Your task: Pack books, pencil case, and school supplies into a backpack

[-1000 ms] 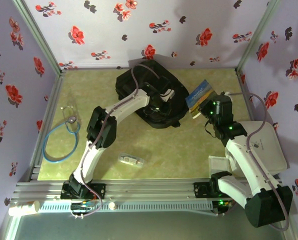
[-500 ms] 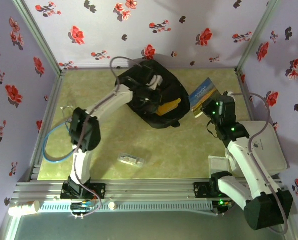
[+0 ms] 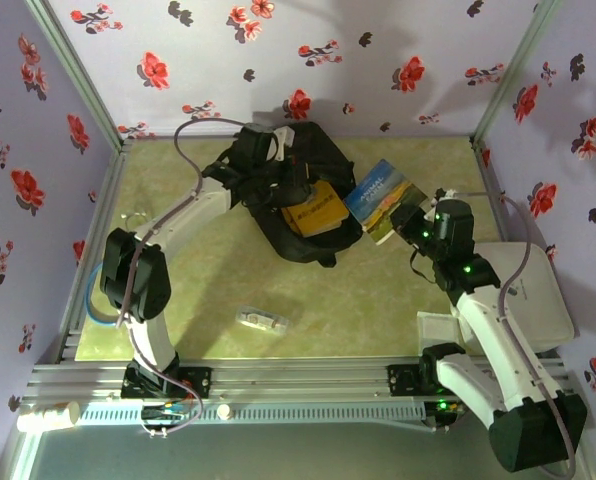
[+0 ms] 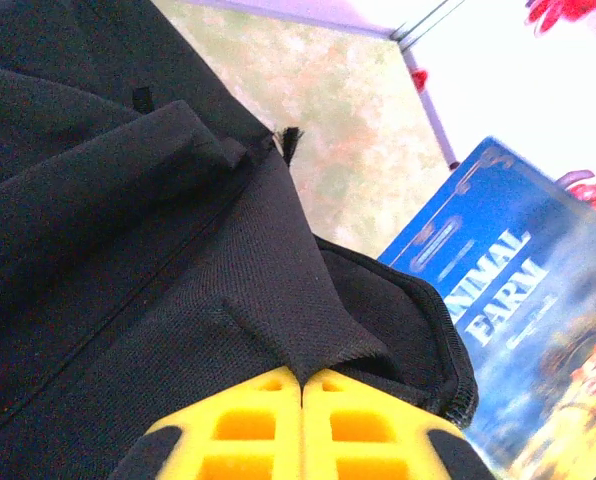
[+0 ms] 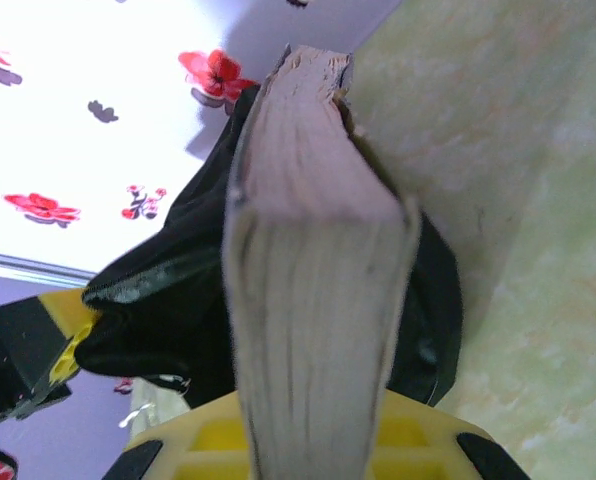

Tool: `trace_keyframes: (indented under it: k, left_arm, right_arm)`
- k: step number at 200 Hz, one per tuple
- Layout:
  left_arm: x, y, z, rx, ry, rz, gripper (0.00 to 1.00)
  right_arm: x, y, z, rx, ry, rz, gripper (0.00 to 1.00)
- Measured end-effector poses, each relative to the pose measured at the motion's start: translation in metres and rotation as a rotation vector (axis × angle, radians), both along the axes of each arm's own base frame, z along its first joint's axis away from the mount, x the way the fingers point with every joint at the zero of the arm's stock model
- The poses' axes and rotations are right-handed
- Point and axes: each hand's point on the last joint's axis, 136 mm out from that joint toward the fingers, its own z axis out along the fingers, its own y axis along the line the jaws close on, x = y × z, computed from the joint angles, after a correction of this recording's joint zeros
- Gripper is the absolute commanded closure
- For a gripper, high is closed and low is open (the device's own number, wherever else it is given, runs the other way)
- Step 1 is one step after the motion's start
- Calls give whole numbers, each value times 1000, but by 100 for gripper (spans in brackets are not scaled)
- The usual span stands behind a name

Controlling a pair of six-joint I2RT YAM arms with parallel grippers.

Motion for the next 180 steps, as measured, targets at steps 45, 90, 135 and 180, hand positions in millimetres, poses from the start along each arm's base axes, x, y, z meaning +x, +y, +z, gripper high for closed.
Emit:
trace_keyframes:
  k: [45, 90, 135, 180]
  left_arm:
    - [8, -11, -7, -54, 23, 0, 100]
    - [9, -16, -6, -89, 34, -7, 100]
    - [6, -19, -3, -108, 46, -23, 100]
    - [3, -23, -3, -142, 65, -39, 100]
  right_arm:
    - [-18, 4, -21, 100, 79, -5, 95]
    - [-11, 21, -51, 266, 180, 5, 95]
    - [18, 37, -55, 351, 185, 9, 94]
    - [57, 65, -90, 345, 264, 28, 93]
